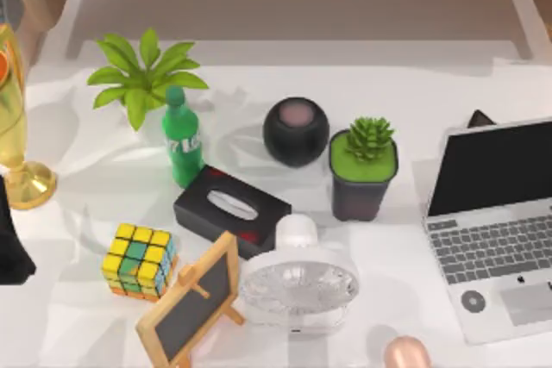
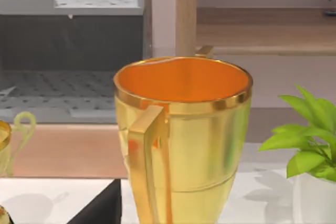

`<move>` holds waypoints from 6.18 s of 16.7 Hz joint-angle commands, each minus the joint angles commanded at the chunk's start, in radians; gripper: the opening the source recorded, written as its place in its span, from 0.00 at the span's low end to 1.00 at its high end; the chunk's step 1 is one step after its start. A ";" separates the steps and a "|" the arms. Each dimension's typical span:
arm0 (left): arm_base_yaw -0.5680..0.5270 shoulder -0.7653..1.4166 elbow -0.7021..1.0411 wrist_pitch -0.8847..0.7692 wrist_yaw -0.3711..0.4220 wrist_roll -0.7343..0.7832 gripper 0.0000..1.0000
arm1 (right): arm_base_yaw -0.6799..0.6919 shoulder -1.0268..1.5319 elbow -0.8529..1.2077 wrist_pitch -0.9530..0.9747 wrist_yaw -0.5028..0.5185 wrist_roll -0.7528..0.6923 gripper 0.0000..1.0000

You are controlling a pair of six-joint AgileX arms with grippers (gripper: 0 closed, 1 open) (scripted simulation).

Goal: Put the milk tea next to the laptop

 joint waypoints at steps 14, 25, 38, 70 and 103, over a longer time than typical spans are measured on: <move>0.000 0.000 0.000 0.000 0.000 0.000 1.00 | 0.103 0.126 0.090 0.042 0.103 0.022 0.62; 0.000 0.000 0.000 0.000 0.000 0.000 1.00 | 0.103 0.126 0.090 0.042 0.103 0.022 0.00; 0.000 0.000 0.000 0.000 0.000 0.000 1.00 | 0.005 0.120 0.171 -0.030 0.115 0.073 0.00; 0.000 0.000 0.000 0.000 0.000 0.000 1.00 | -0.083 -0.554 -0.040 -0.402 -0.065 -0.009 0.00; 0.000 0.000 0.000 0.000 0.000 0.000 1.00 | -0.150 -0.552 -0.206 -0.226 -0.162 -0.022 0.00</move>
